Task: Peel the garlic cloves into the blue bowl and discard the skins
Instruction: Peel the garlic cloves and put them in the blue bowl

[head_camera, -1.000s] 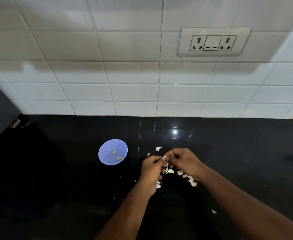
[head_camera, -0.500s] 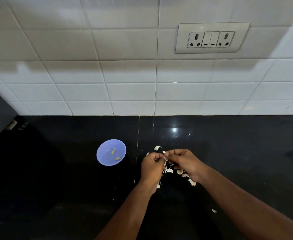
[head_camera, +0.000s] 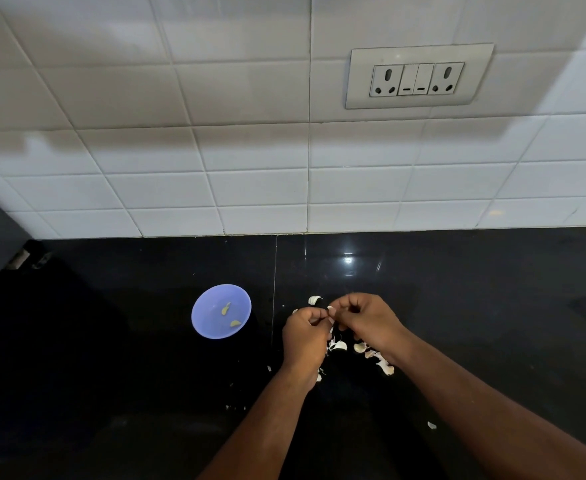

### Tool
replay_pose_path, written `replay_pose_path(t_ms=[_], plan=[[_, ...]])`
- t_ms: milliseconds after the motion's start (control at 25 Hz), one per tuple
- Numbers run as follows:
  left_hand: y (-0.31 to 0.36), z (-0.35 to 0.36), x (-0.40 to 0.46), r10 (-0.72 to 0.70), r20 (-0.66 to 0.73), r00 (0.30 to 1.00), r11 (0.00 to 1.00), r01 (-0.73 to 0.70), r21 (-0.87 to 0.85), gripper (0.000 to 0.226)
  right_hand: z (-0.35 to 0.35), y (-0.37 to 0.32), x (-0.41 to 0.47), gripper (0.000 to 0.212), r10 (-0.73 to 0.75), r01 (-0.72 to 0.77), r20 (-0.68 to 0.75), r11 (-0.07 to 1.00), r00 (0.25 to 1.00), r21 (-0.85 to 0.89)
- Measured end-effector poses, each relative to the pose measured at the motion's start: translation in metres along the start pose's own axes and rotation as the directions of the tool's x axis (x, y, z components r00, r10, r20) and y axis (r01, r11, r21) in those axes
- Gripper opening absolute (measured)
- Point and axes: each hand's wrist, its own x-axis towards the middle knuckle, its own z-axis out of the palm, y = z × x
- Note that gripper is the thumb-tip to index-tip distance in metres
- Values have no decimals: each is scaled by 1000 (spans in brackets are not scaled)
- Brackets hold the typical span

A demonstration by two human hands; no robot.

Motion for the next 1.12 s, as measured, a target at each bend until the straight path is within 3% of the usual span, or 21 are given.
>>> replay_pose_path(t_ms=[120, 240, 320, 400, 480, 600, 760, 880, 1000, 1120], plan=[[0, 0, -3, 5, -18, 1000, 1000, -4, 17, 14, 1, -3, 3, 17, 16, -21, -61, 997, 998, -79], [0, -3, -3, 1, -64, 998, 1000, 1, 28, 14, -4, -3, 4, 25, 70, -69, -2, 990, 998, -120], [0, -5, -1, -8, -105, 994, 1000, 10, 21, 14, -3, 0, 2, 20, 95, -81, 74, 983, 993, -166], [1, -7, 1, -12, -111, 994, 1000, 14, 20, 15, 2, 5, 1, 6, 20, -14, 30, 980, 999, -198], [1, -8, 1, -5, -92, 996, 1000, 6, 11, 15, 6, 6, 2, 15, -43, 36, -56, 993, 997, -111], [3, -6, -2, 7, -59, 998, 1000, -7, -7, 16, 15, 1, 3, 7, 2, 2, -25, 989, 1000, 145], [4, -6, 1, 14, -75, 997, 1000, -13, 15, 14, 23, -1, 8, 6, -11, 37, -115, 973, 993, 229], [1, -13, 5, -7, -128, 992, 999, 11, 34, 15, 15, -6, 22, 4, 0, 11, -129, 996, 992, 89], [-4, -18, 7, 1, -155, 988, 998, 8, 55, 12, 4, -12, 37, 9, 53, -52, 0, 981, 999, -186], [-6, -22, 9, 12, -165, 986, 997, 1, 76, 13, -4, -33, 49, 10, 17, -11, 20, 963, 1000, -271]])
